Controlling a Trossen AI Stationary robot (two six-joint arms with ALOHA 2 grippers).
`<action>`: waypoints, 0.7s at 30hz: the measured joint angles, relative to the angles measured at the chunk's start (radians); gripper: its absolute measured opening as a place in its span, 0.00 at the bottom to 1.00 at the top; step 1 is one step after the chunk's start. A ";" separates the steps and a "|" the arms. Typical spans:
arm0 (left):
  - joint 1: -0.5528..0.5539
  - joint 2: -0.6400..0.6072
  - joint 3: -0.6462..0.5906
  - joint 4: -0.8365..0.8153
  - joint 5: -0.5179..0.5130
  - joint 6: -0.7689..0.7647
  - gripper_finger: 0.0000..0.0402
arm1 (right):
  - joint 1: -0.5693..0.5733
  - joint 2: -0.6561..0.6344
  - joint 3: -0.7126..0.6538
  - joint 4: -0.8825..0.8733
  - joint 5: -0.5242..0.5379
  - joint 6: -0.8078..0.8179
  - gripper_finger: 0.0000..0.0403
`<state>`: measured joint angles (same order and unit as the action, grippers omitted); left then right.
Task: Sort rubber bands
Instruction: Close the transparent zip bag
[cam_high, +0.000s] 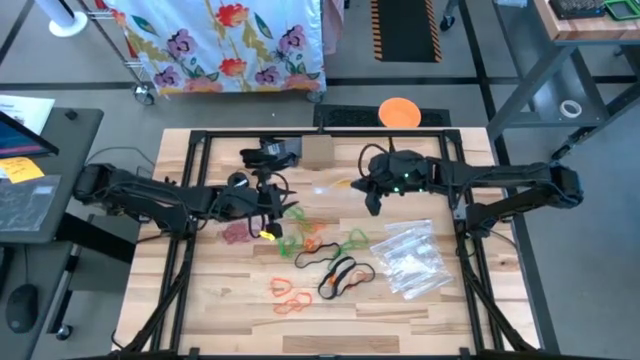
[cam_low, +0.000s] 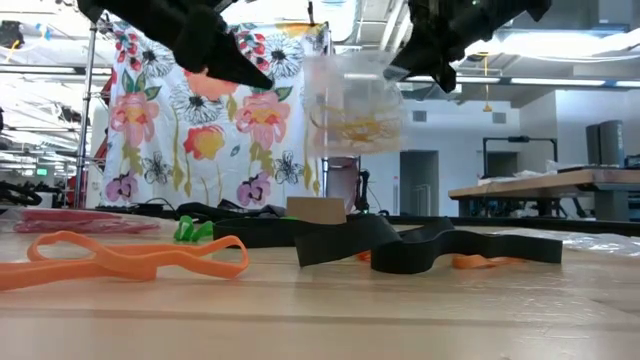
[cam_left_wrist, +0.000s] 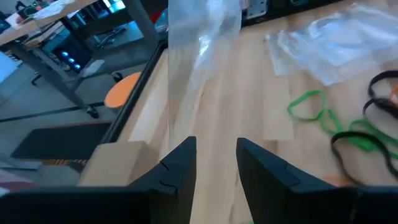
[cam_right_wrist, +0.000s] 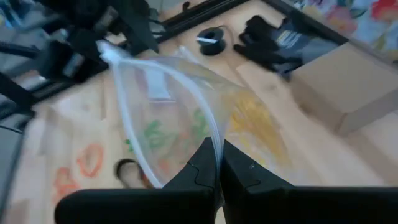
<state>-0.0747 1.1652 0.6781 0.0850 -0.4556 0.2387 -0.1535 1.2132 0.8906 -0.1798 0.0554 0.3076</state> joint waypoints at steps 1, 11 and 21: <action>0.008 -0.010 0.000 -0.016 -0.002 0.008 0.27 | -0.011 0.001 0.000 0.005 0.001 -0.001 0.00; 0.179 -0.023 0.000 -0.064 0.047 0.117 0.27 | -0.086 0.003 0.000 0.022 -0.001 -0.002 0.00; 0.386 -0.075 -0.001 -0.066 0.476 0.079 0.27 | -0.113 0.004 0.000 0.040 -0.002 -0.002 0.00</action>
<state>0.3115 1.0901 0.6773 0.0185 0.0204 0.3172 -0.2661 1.2167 0.8904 -0.1395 0.0538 0.3058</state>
